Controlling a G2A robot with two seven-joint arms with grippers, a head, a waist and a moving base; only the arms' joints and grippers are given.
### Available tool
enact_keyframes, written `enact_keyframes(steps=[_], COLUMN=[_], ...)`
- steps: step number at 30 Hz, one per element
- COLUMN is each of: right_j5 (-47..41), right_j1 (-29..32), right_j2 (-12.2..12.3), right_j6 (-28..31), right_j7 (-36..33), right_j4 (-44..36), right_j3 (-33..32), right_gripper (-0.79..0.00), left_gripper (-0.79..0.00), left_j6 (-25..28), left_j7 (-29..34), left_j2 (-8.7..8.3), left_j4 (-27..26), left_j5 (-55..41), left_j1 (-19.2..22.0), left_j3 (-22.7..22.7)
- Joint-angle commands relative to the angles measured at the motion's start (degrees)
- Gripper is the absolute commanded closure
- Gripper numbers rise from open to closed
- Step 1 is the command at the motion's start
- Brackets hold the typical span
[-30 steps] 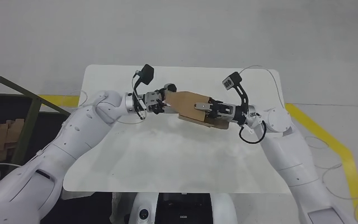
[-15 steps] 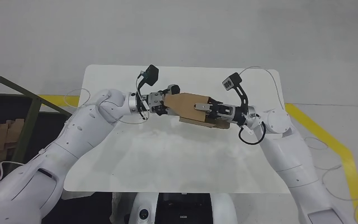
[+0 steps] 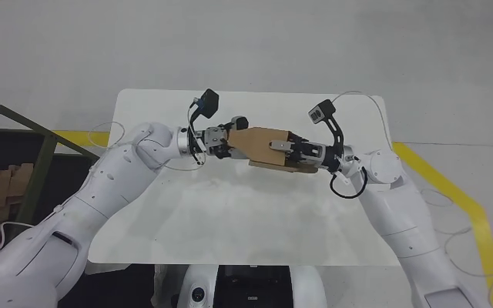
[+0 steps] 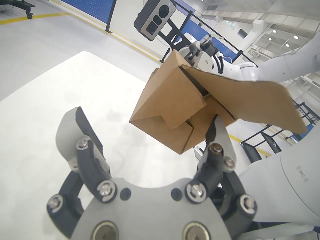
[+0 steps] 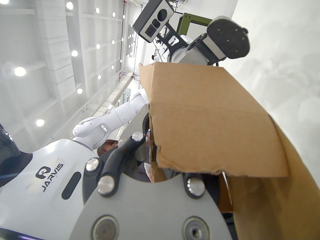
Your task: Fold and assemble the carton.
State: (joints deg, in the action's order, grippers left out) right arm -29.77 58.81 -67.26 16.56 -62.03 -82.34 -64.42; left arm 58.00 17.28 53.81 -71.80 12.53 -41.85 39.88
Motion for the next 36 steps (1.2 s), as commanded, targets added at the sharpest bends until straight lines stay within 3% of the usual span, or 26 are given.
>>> enact_keyframes(steps=[1, 16, 26, 30, 36], right_j5=[0.1, 5.9, 12.3, 14.8, 15.4], right_j1=[0.1, 2.1, 5.1, 5.3, 4.7], right_j2=[0.1, 1.0, 2.0, 2.1, 2.0], right_j6=[0.0, -1.3, -4.0, -5.8, -7.2], right_j7=[0.1, 4.2, 7.5, 8.0, 8.2], right_j4=[0.0, -1.1, -4.5, -6.7, -8.3], right_j3=[-0.2, -3.5, -6.2, -5.2, -3.7], right_gripper=[0.000, 0.000, 0.000, 0.000, 0.000], left_gripper=[-0.785, -0.785, -0.785, -0.785, -0.785], left_j6=[0.0, 0.0, 0.0, -0.2, -5.1], left_j7=[-0.3, -1.5, 0.4, 1.1, -0.3], left_j2=[-0.06, -1.42, -3.07, -2.73, -1.18], left_j4=[0.2, 0.6, -2.8, -2.4, -2.5], left_j5=[-0.1, -0.8, -1.1, 0.3, 8.0], left_j1=[-0.1, -2.3, -3.6, -2.6, -0.7], left_j3=[0.3, 3.9, 7.8, 8.1, 7.0])
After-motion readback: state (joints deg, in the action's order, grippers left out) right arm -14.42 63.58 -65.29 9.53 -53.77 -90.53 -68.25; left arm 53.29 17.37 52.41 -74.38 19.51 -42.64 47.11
